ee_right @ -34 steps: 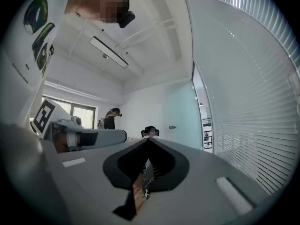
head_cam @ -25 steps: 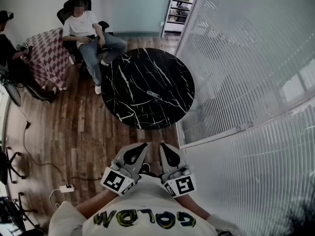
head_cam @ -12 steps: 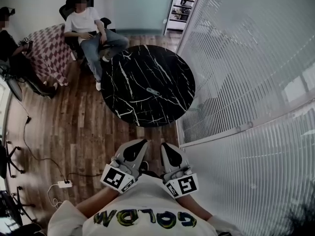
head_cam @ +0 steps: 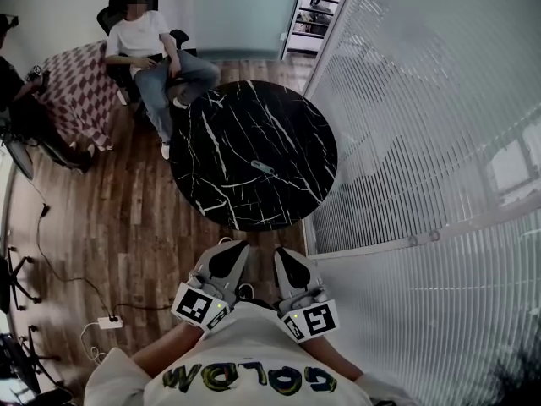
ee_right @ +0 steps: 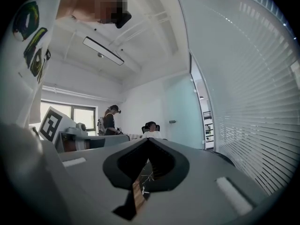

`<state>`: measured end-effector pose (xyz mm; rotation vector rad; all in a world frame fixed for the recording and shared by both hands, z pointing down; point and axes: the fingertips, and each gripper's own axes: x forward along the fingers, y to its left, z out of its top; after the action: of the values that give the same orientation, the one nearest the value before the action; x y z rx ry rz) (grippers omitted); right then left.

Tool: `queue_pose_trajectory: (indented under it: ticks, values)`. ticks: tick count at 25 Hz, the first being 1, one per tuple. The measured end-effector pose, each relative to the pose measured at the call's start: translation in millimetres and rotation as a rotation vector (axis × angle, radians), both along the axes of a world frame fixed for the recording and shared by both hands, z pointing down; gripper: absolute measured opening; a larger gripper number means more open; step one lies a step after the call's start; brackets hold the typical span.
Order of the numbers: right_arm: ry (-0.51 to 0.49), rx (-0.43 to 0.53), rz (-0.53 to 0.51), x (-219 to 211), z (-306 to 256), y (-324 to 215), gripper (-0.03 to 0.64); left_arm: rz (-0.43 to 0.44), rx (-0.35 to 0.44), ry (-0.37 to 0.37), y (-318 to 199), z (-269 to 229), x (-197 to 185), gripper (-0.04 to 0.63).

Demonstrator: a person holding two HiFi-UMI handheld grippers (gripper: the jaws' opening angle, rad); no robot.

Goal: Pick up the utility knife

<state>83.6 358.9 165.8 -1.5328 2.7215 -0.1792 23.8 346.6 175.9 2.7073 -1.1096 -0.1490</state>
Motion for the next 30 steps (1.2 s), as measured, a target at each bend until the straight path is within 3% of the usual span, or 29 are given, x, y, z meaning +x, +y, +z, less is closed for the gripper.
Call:
queue_pose_trajectory:
  ticks: [18, 30]
  values:
    - [-0.001, -0.030, 0.056, -19, 5, -197, 0.002, 0.047, -0.021, -0.017, -185, 4, -33, 0.003]
    - [-0.017, -0.033, 0.092, -32, 12, -245, 0.002, 0.065, -0.029, -0.004, -237, 5, -49, 0.003]
